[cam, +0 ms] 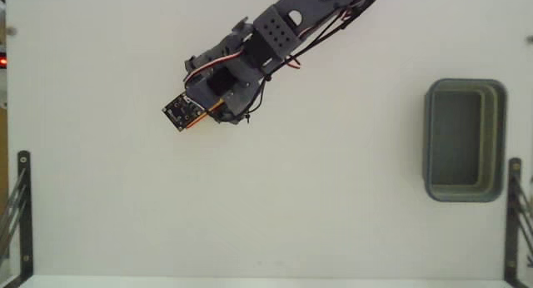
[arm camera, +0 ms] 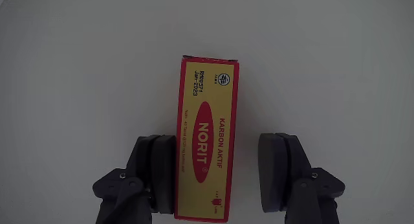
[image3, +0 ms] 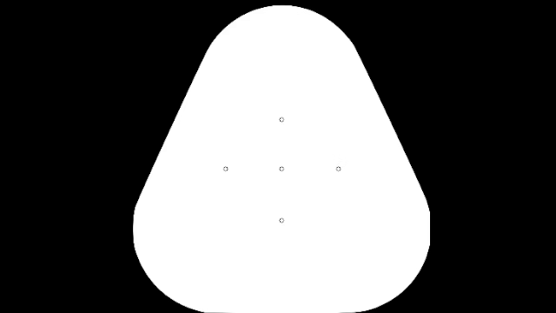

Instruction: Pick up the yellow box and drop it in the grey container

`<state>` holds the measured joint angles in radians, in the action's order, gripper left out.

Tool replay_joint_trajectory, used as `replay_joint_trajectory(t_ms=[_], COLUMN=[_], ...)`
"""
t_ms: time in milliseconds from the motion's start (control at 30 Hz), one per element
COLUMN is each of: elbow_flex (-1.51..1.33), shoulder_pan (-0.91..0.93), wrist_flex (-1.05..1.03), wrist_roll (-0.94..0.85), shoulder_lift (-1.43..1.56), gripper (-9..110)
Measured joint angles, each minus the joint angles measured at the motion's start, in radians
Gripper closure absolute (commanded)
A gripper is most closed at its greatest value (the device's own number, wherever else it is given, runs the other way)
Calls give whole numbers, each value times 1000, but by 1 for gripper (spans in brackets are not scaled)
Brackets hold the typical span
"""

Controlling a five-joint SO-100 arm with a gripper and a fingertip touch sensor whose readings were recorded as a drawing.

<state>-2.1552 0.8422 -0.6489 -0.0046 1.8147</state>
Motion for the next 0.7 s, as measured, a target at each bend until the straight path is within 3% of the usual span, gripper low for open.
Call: replay_joint_trajectory(t_ms=[700], elbow_flex=[0], shoulder_pan=[0], wrist_flex=[0], wrist_roll=[0], shoulder_lift=[0], gripper=[33])
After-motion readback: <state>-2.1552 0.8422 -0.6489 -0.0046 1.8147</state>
